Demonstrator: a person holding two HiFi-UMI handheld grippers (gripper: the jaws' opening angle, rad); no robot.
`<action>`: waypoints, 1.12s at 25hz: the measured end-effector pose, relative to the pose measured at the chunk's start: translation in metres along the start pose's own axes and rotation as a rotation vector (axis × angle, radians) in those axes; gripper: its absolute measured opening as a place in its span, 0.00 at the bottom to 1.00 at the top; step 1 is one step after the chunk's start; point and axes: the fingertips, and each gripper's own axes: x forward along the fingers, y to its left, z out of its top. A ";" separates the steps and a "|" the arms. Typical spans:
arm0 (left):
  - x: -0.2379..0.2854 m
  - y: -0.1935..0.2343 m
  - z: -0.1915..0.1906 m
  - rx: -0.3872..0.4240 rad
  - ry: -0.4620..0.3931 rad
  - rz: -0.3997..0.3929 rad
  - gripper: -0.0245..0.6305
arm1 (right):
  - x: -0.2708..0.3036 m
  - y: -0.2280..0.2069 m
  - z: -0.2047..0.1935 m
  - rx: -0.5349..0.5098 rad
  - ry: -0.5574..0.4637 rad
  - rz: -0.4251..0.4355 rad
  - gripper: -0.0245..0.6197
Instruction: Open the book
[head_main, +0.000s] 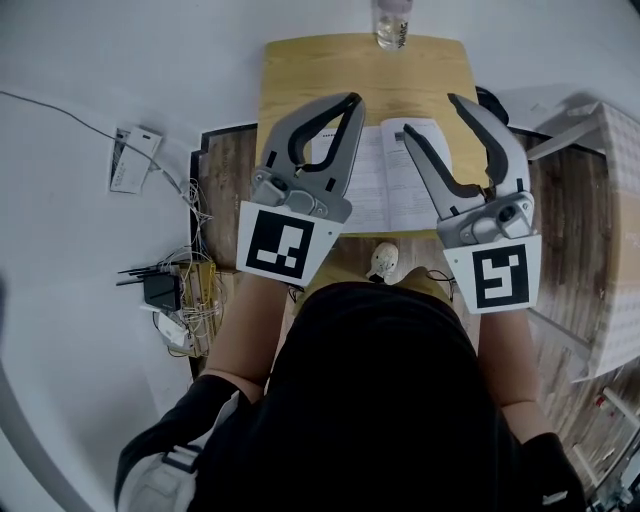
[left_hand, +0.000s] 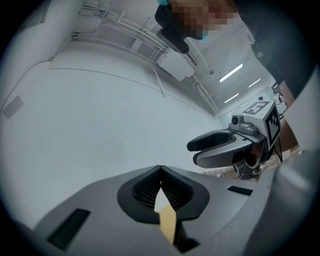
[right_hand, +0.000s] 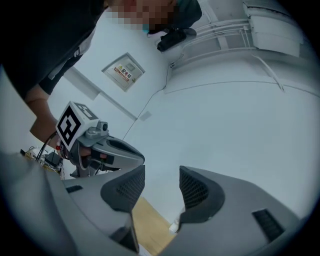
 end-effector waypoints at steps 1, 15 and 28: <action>-0.001 0.001 0.004 0.011 -0.004 0.000 0.04 | -0.001 0.000 0.009 -0.010 -0.024 0.002 0.37; -0.002 -0.002 0.022 0.056 -0.024 -0.009 0.04 | 0.001 -0.005 0.031 -0.074 -0.097 0.012 0.37; 0.000 -0.005 0.026 0.076 -0.027 -0.034 0.04 | 0.000 0.002 0.031 -0.072 -0.071 0.081 0.08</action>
